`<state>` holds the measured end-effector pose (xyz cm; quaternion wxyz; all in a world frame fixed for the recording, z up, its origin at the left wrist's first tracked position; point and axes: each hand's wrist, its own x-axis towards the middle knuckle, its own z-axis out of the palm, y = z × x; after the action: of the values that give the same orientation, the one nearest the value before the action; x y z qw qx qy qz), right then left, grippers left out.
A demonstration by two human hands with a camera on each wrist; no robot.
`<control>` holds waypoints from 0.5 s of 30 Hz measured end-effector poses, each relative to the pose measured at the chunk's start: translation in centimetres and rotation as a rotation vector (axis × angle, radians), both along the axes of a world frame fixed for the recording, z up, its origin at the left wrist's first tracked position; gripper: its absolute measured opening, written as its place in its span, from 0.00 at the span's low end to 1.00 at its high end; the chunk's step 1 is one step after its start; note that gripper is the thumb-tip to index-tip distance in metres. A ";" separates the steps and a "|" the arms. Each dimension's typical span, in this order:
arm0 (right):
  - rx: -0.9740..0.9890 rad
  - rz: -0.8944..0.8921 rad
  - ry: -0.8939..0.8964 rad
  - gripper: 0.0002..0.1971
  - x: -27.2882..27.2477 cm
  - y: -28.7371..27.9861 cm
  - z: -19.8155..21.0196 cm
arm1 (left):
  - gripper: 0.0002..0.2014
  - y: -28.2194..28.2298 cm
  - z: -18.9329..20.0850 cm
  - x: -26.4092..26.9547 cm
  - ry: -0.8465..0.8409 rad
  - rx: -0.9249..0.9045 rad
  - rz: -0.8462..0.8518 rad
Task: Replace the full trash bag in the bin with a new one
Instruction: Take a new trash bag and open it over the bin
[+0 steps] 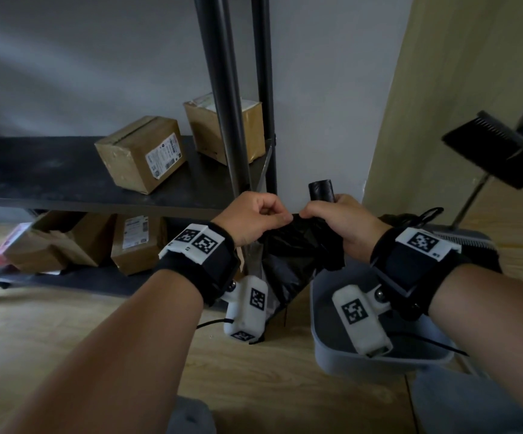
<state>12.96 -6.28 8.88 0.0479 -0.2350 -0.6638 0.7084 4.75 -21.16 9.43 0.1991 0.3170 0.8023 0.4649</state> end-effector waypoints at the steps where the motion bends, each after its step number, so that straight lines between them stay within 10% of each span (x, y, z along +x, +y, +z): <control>1: 0.006 -0.014 0.003 0.04 -0.1 -0.1 -0.1 | 0.03 0.0 0.0 0.1 0.005 0.006 0.009; 15: -0.062 0.041 0.015 0.11 -0.5 0.1 -0.4 | 0.03 -0.4 0.2 -0.1 -0.036 0.063 0.061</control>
<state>12.50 -6.15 8.46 0.0310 -0.2177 -0.6459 0.7311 4.70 -21.54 9.58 0.1890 0.2901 0.7928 0.5015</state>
